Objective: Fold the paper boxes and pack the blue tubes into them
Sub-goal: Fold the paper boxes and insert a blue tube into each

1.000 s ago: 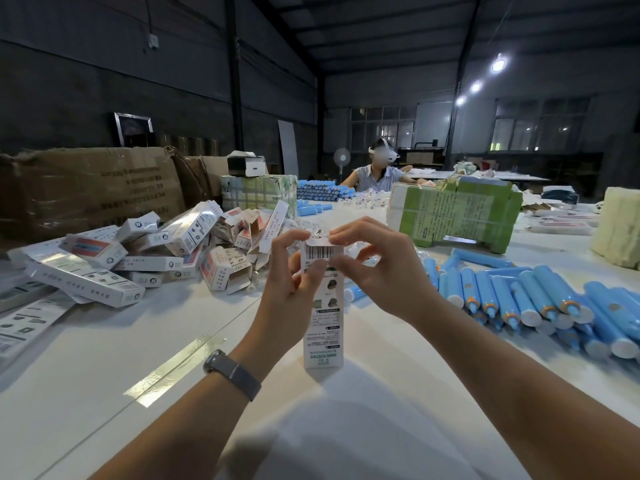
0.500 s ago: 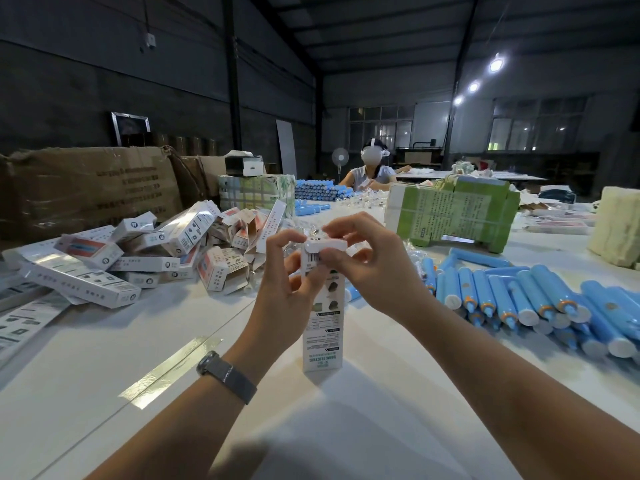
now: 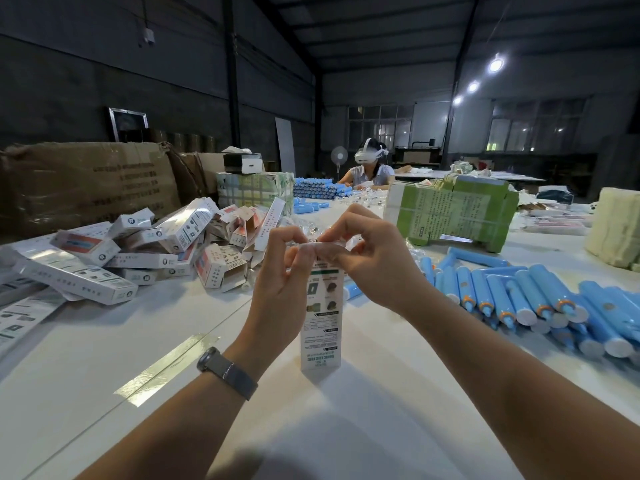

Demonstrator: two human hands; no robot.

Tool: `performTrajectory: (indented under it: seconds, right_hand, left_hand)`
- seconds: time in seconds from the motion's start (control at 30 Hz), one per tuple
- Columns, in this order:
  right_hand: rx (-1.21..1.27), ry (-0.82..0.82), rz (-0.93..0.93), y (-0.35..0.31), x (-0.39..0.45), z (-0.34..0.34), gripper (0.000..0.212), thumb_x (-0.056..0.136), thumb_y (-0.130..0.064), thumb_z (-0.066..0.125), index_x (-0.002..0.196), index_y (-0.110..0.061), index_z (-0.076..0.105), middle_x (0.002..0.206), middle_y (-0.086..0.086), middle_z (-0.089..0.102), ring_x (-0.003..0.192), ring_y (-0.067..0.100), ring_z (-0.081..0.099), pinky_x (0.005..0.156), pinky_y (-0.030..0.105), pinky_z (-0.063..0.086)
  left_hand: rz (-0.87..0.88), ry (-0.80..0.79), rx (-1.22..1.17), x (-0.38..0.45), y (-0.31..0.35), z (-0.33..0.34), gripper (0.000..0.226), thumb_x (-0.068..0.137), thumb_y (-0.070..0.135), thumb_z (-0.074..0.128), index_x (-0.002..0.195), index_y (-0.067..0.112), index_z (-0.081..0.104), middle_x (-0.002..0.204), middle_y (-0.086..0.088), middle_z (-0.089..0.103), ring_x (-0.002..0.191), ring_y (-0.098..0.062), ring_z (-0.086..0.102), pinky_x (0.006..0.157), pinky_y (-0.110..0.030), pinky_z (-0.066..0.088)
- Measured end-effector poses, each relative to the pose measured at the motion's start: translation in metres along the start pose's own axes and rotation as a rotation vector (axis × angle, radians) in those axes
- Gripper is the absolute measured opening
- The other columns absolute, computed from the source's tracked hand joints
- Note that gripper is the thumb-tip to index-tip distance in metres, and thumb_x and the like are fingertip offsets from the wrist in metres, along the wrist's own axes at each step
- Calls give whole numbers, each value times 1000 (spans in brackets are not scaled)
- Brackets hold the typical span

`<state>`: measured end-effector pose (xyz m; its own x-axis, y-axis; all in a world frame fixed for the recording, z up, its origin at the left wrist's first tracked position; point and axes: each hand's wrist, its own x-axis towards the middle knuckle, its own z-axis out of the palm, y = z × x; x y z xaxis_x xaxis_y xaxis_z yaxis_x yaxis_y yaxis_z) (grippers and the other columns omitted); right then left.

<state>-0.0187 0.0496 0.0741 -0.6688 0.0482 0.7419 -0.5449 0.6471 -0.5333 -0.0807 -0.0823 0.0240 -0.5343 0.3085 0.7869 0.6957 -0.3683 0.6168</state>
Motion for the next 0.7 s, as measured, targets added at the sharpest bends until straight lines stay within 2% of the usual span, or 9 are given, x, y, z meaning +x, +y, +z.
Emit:
performTrajectory:
  seconds: [0.1, 0.23, 0.3, 0.4, 0.6, 0.7]
  right_hand:
    - [-30, -24, -26, -3, -1, -1, 6, 86, -15, 73, 83, -16, 68, 86, -4, 54, 86, 20, 57, 70, 45, 53]
    - [-118, 10, -72, -5, -2, 3, 7, 89, -11, 69, 83, -14, 66, 83, -8, 53, 79, 14, 55, 66, 38, 51]
    - [-147, 36, -74, -6, -1, 4, 10, 91, -11, 67, 83, -17, 65, 82, -9, 53, 77, 12, 54, 66, 35, 50]
    - [-177, 48, -74, -7, 1, 4, 14, 90, -14, 67, 81, -23, 61, 81, -14, 53, 77, 10, 54, 68, 34, 49]
    - [-179, 65, -52, -9, 2, 4, 17, 91, -17, 66, 80, -26, 58, 80, -16, 53, 77, 9, 53, 69, 31, 46]
    - [-163, 26, -25, -12, 4, 0, 15, 90, -18, 67, 79, -25, 60, 80, -12, 54, 79, 12, 55, 72, 39, 52]
  left_hand:
    - [11, 16, 0, 0, 0, 1, 13, 101, 29, 45, 93, 40, 46, 79, 1, 65, 68, -15, 64, 58, -28, 51]
    - [13, 11, 20, -1, 0, 1, 18, 100, 31, 44, 93, 46, 45, 79, 3, 65, 67, -12, 64, 58, -26, 54]
    - [8, -12, 31, -2, -3, 0, 14, 103, 33, 43, 99, 46, 41, 84, -6, 66, 71, -19, 68, 59, -29, 56]
    - [10, -37, 32, -2, -6, -1, 11, 103, 31, 39, 109, 37, 33, 92, -18, 64, 76, -28, 68, 62, -31, 57]
    - [26, -66, -8, -3, -6, -2, 16, 105, 27, 40, 116, 34, 31, 94, -11, 65, 79, -23, 69, 65, -30, 57]
    - [30, -67, 0, -3, -6, -2, 17, 103, 27, 40, 117, 33, 32, 95, -12, 65, 80, -26, 69, 65, -32, 57]
